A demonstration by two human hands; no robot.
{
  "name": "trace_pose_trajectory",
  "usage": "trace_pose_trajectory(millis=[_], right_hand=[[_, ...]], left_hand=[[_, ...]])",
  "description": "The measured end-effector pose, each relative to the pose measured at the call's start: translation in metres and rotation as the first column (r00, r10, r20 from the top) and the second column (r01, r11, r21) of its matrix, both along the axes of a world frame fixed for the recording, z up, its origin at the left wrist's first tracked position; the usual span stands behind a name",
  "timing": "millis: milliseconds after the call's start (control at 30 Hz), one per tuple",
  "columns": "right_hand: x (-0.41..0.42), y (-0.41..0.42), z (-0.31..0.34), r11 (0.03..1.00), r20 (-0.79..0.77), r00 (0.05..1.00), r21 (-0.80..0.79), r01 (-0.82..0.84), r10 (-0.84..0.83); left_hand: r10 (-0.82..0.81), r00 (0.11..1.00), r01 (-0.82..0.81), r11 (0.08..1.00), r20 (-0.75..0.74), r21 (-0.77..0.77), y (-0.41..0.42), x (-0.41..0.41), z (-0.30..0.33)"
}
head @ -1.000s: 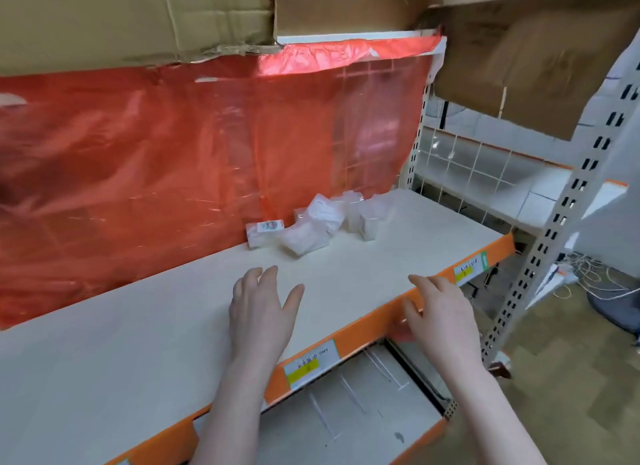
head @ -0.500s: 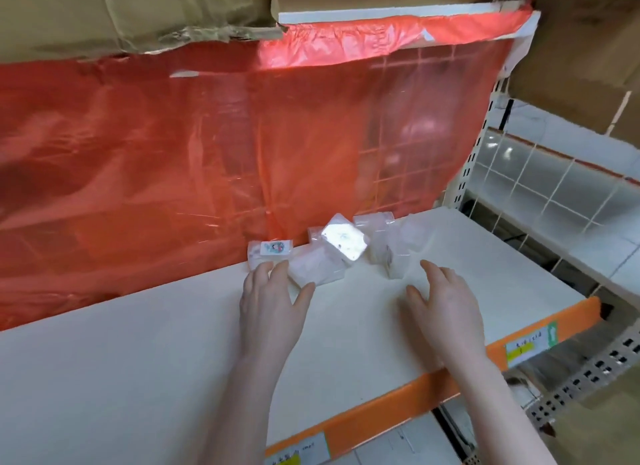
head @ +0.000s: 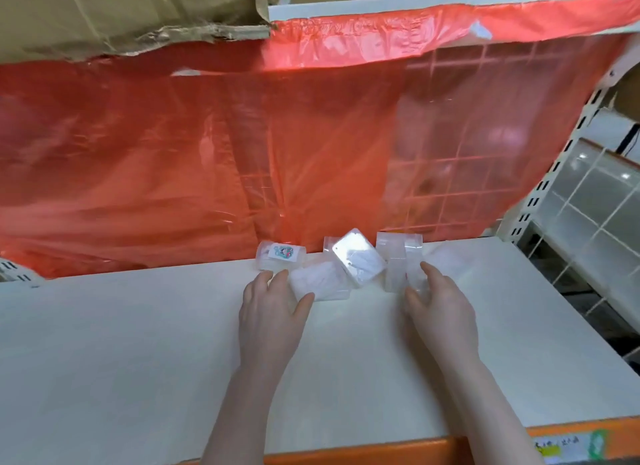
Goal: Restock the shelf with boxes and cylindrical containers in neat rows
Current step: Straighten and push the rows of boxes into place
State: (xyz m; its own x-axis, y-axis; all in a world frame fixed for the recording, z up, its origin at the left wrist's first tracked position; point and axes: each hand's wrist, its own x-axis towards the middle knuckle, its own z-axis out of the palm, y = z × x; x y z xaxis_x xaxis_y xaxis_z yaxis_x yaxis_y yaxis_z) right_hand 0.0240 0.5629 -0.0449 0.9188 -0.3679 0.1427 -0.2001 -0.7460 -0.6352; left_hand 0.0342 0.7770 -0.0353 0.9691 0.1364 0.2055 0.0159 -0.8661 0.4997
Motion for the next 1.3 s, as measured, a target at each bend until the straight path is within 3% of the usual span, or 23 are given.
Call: trace_pose_trajectory(millis=[167,300,700,867,1300], right_hand=[[-0.006,-0.021,0.000,0.982,0.023,1.000,0.190,0.006,-0.011],[-0.014,-0.035,-0.002,0.975,0.023,0.999,0.223,0.016,-0.022],[-0.004,-0.035,-0.017,0.987,-0.011,0.998,-0.153,0.057,-0.059],[0.003,-0.026,-0.015,0.960,-0.113,0.992,-0.280,0.016,-0.050],[0.002,-0.029,-0.017,0.960,-0.105,0.993,-0.281,0.023,-0.054]], left_hand=[[-0.019,1.000,0.019,1.000,0.001,-0.004,-0.012,0.005,-0.003],[-0.034,0.999,0.034,0.999,-0.003,-0.013,-0.019,0.011,-0.008],[-0.096,0.995,0.095,0.995,0.020,0.033,-0.021,0.025,-0.014],[-0.158,0.987,0.154,0.985,0.039,0.076,-0.015,0.033,-0.017],[-0.220,0.966,0.218,0.976,0.134,0.027,-0.004,0.036,-0.010]])
